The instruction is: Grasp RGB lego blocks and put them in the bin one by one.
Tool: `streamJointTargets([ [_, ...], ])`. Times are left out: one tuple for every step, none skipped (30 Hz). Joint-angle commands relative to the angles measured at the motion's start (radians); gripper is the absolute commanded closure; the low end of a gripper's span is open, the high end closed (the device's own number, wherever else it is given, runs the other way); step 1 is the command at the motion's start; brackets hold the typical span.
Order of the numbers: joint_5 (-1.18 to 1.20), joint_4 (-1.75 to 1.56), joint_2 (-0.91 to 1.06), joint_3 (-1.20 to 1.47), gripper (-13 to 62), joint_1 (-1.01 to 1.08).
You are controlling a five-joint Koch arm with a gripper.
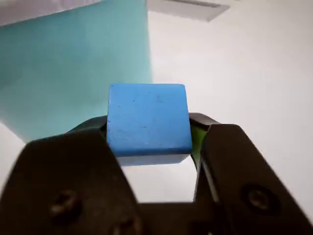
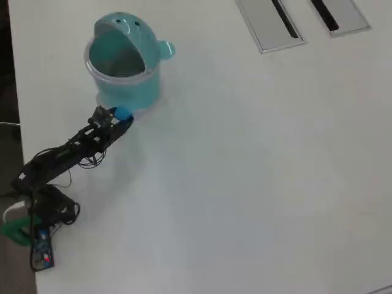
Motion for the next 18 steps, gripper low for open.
streamJointTargets([
  [0.012, -0.018, 0.063, -0.044, 37.6, -0.025],
  [0.028, -0.014, 0.077, -0.043, 37.6, -0.031],
  [0.037, -0.003, 0.091, -0.043, 37.6, -0.04],
  [0.046, 0.0, 0.107, -0.043, 37.6, -0.046],
  [0.055, 0.012, 0.121, -0.046, 37.6, -0.054],
  [0.063, 0.026, 0.135, -0.054, 37.6, -0.057],
  [0.072, 0.034, 0.146, -0.057, 37.6, -0.061],
  [0.083, 0.035, 0.161, -0.058, 37.6, -0.066],
  [0.086, 0.035, 0.169, -0.061, 37.6, -0.069],
  [0.092, 0.035, 0.176, -0.063, 37.6, -0.071],
  [0.1, 0.035, 0.19, -0.064, 37.6, -0.072],
  [0.107, 0.035, 0.199, -0.064, 37.6, -0.077],
  [0.109, 0.038, 0.215, -0.067, 37.6, -0.08],
  [0.112, 0.055, 0.224, -0.075, 37.6, -0.084],
  [0.123, 0.072, 0.236, -0.086, 37.6, -0.091],
  [0.13, 0.078, 0.245, -0.095, 37.6, -0.098],
  [0.133, 0.08, 0.252, -0.103, 37.6, -0.103],
  [0.133, 0.095, 0.264, -0.12, 37.6, -0.11],
])
